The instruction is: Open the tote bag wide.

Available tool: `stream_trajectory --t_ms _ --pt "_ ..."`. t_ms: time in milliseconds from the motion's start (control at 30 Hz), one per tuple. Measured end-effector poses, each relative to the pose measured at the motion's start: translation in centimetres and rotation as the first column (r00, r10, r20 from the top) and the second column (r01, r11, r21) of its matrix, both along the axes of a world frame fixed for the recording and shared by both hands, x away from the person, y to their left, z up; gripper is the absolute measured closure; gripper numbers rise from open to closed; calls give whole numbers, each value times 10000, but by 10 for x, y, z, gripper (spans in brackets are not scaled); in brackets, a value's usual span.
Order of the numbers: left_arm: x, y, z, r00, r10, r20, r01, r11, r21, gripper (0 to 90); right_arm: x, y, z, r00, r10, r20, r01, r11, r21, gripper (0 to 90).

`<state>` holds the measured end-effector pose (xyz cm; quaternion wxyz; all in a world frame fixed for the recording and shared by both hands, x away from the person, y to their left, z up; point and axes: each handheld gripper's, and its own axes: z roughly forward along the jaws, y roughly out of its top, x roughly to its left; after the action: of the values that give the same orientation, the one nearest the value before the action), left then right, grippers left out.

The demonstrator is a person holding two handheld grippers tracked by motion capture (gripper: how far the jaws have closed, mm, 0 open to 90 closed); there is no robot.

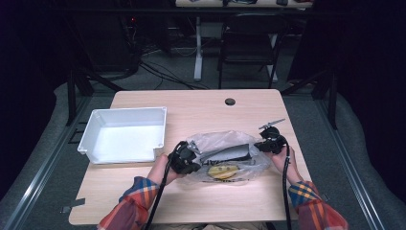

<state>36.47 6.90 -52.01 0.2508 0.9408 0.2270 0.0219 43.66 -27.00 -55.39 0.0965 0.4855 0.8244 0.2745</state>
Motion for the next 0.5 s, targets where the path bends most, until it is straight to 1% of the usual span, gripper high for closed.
stream_trajectory --t_ms 67,167,200,233,333,367,400,433,467,500 --pt "-1 2 -7 9998 -65 -211 70 9996 259 900 0 1 -1 10000 -70 -16 70 9996 -256 855" --pt "0 0 -16 9995 -34 -306 60 9963 853 900 0 2 -2 9997 -256 34 257 9982 -536 871" --pt "1 -1 -20 9994 97 -346 -62 9950 1000 900 0 2 -2 9995 -302 33 303 9971 -691 876" --pt "1 -2 -23 9991 110 -398 -64 9934 1146 900 0 2 -2 9995 -321 10 321 9961 -828 885" --pt "4 -2 -29 9992 272 -309 -223 9885 1496 900 0 0 -3 9984 -561 -73 548 9907 -1243 899" --pt "5 0 -29 9989 327 -336 -276 9897 1407 900 0 -1 -3 9980 -625 -118 604 9896 -1303 900" --pt "6 1 -29 9989 393 -265 -349 9883 1488 900 -1 -3 -2 9972 -718 -206 683 9881 -1380 900" --pt "6 2 -29 9988 420 -269 -376 9884 1472 900 -2 -4 -2 9964 -817 -212 776 9855 -1510 900" --pt "6 2 -29 9987 423 -292 -377 9890 1433 900 -4 -6 0 9964 -789 -312 725 9827 -1702 900" --pt "6 3 -29 9987 417 -293 -371 9888 1444 900 -6 -7 0 9962 -817 -295 753 9814 -1764 900"
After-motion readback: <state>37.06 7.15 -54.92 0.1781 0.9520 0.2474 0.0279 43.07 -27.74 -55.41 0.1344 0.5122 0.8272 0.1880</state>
